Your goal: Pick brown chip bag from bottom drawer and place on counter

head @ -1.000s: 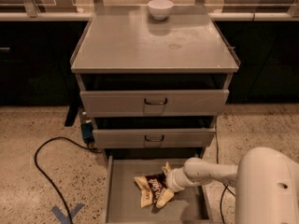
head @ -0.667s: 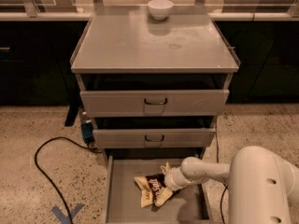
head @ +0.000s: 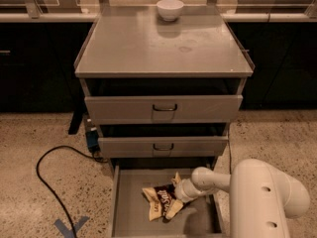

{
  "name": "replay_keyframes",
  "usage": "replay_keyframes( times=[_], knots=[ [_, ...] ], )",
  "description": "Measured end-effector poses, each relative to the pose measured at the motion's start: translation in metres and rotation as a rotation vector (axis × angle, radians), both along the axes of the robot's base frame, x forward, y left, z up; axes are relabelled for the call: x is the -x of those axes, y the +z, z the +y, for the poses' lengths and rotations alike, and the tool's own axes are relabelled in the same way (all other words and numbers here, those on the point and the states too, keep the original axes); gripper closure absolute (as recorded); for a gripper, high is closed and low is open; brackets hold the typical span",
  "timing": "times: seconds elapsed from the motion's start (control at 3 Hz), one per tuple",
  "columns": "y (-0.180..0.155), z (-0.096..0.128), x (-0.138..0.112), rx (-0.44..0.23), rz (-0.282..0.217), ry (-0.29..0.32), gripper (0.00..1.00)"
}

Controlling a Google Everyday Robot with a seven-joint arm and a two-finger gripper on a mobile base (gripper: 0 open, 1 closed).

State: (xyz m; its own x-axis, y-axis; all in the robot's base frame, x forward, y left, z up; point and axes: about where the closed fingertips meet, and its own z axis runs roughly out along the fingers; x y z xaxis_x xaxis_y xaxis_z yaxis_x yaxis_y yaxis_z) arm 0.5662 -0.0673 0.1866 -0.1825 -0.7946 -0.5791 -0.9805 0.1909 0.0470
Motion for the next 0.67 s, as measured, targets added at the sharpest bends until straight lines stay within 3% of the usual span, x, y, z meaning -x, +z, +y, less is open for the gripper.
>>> replay_keyframes(
  times=[0.67],
  knots=[
    [-0.036,0.007,0.004,0.013,0.064,0.006,0.00]
  ],
)
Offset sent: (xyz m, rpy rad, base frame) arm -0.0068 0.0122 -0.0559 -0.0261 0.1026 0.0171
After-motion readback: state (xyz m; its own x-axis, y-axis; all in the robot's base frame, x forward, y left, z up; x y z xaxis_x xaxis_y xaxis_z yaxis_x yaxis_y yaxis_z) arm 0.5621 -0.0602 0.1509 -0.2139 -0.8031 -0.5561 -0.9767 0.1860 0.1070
